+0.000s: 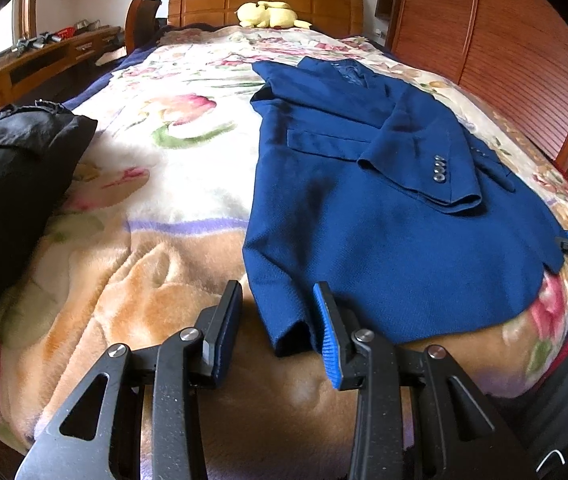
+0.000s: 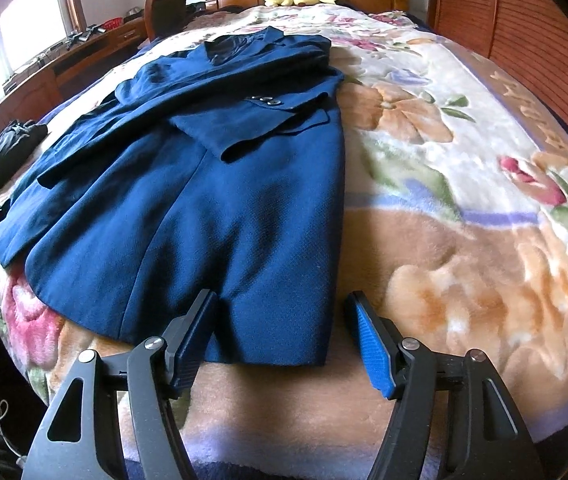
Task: Fold large clothes
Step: 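Move both tools to the jacket's hem, then grasp the hem with both tools and lift it toward the collar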
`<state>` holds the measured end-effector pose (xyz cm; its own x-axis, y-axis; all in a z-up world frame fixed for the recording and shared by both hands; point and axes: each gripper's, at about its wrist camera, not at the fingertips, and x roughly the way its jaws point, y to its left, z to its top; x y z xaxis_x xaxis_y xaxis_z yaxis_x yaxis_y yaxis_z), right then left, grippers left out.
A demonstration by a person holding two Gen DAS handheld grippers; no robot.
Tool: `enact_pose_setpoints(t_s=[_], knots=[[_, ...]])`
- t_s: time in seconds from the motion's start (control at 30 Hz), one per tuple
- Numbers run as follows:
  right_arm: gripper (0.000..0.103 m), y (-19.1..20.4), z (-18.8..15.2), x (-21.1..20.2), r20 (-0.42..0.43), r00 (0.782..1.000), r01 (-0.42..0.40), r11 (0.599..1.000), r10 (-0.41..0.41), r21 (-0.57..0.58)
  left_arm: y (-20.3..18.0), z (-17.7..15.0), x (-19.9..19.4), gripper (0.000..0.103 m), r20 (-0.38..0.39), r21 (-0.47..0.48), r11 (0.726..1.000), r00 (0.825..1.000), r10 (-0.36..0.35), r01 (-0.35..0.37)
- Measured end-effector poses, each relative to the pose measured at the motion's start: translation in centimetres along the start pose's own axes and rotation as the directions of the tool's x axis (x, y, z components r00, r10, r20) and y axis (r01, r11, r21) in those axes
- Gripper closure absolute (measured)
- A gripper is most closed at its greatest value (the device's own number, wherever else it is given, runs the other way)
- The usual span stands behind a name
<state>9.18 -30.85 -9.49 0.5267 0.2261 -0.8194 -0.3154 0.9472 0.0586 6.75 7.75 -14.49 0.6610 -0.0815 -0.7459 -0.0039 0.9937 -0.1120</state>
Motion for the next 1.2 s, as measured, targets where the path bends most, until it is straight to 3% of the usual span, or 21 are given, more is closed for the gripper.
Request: enact_pose_setpoints(t_s=[0.03, 0.1, 0.2, 0.27, 0.33, 0.63, 0.9, 1.07, 1.2], knots=[[0.034, 0.1, 0.0, 0.0, 0.003, 1.000, 0.004, 1.000, -0.004, -0.001, 0.0, 0.0, -0.1, 0.066, 0.005, -0.001, 1.000, 1.000, -0.008, 0.008], [0.036, 0.3, -0.2, -0.1, 0.012, 1.000, 0.014, 1.000, -0.014, -0.008, -0.1, -0.2, -0.2, 0.079, 0.007, 0.016, 1.000, 1.000, -0.019, 0.019], [0.060, 0.7, -0.3, -0.5, 0.021, 0.999, -0.032, 0.999, 0.032, -0.023, -0.1, 0.0, -0.4, 0.091, 0.001, 0.001, 0.999, 0.999, -0.050, 0.050], [0.088, 0.9, -0.1, -0.8, 0.031, 0.998, -0.049, 0.998, 0.049, -0.029, -0.5, 0.3, -0.9, 0.097, 0.008, 0.014, 0.999, 0.999, -0.047, 0.047], [0.092, 1.2, 0.2, -1.6, 0.055, 0.997, -0.049, 0.998, 0.051, -0.033, -1.0, 0.9, -2.0, 0.098, 0.037, 0.020, 0.998, 0.998, -0.056, 0.055], [0.095, 1.7, 2.3, -9.8, 0.249, 0.968, -0.030, 0.999, 0.037, -0.035, -4.0, 4.7, -10.3, 0.098, 0.232, 0.092, 0.993, 0.968, -0.097, 0.077], [0.096, 1.6, 1.2, -18.4, 0.375, 0.926, -0.020, 0.999, 0.035, -0.045, -5.1, 7.1, -17.9, 0.098, 0.372, 0.134, 0.988, 0.920, -0.125, 0.080], [0.096, 1.7, 0.0, -24.2, 0.470, 0.882, -0.006, 0.999, 0.028, -0.047, -5.9, 9.0, -22.5, 0.098, 0.461, 0.167, 0.983, 0.876, -0.141, 0.070], [0.096, 2.2, -1.3, -29.1, 0.556, 0.831, 0.040, 0.997, 0.007, -0.073, -6.5, 10.7, -25.6, 0.098, 0.527, 0.193, 0.980, 0.836, -0.152, 0.056]])
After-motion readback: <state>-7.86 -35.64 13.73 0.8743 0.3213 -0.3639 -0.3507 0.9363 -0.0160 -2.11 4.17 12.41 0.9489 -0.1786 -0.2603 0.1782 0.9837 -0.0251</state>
